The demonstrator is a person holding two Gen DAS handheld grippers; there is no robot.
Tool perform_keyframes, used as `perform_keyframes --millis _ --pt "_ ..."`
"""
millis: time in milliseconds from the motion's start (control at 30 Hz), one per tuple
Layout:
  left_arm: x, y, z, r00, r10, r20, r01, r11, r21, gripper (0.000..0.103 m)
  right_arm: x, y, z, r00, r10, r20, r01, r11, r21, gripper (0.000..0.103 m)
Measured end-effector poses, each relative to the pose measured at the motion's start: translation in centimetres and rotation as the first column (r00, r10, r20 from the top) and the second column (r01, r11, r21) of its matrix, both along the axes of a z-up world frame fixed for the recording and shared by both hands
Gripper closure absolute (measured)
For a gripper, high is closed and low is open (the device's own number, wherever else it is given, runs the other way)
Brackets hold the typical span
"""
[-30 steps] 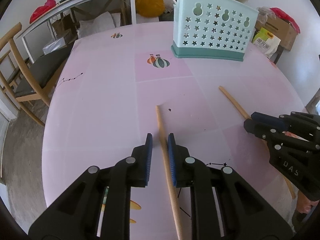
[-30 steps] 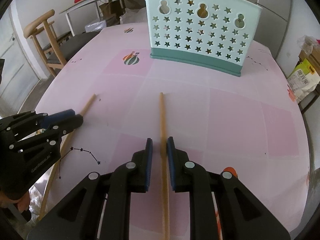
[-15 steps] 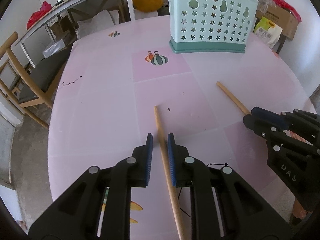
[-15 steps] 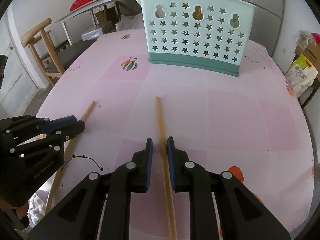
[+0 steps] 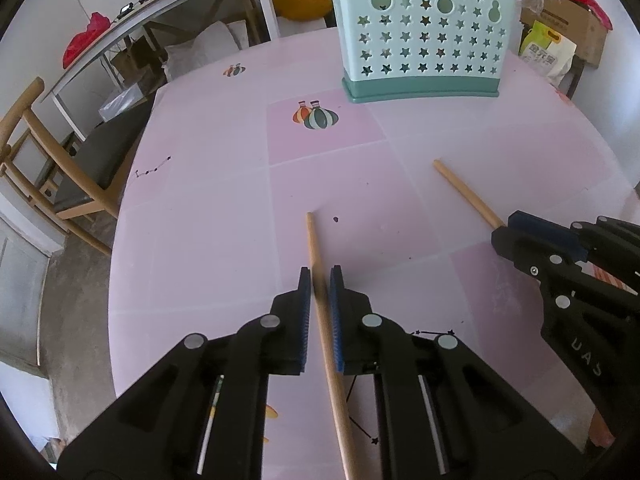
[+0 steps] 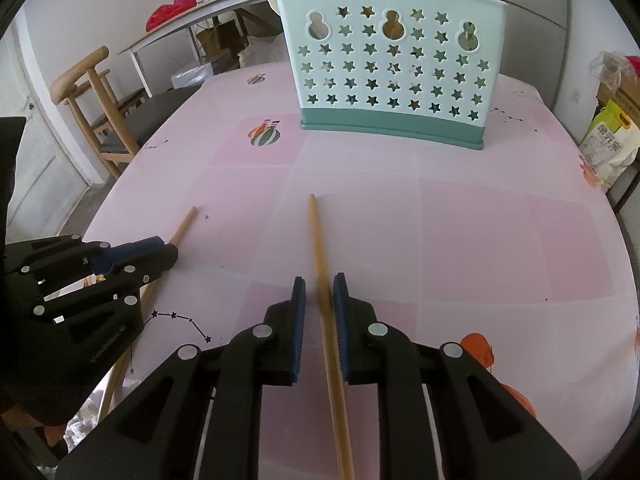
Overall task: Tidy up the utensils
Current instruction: 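Grasp another wooden chopstick with the right tool while the left tool holds its chopstick, then lift both held chopsticks up over the mint holder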
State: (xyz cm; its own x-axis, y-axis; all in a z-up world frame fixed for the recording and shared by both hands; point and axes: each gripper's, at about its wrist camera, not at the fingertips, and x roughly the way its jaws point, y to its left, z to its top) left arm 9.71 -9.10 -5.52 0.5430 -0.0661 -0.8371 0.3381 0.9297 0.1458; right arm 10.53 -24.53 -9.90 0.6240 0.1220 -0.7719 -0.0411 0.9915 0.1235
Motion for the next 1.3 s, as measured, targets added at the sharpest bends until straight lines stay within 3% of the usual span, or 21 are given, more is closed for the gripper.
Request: perform_keyframes --millis 367,767,1300 --pt "0.3 0.1 0.0 1.000 0.013 0.006 -0.012 1.000 -0.005 0.098 0.3 -1.2 -0.1 0.999 -0.036 -0.020 0.038 0.995 0.091 0.095" --pt "0.3 2.2 1.0 0.998 0.068 0.008 -0.066 0.987 -0.148 0.098 0.1 -1.4 0.8 0.998 -0.066 -0.022 0.068 0.990 0.126 0.096" --pt "-0.8 6.3 7.6 0.980 0.133 0.147 -0.070 0.926 -0.370 0.098 -1.1 -2.9 7.3 0.988 -0.099 0.116 0.077 0.980 0.182 0.096"
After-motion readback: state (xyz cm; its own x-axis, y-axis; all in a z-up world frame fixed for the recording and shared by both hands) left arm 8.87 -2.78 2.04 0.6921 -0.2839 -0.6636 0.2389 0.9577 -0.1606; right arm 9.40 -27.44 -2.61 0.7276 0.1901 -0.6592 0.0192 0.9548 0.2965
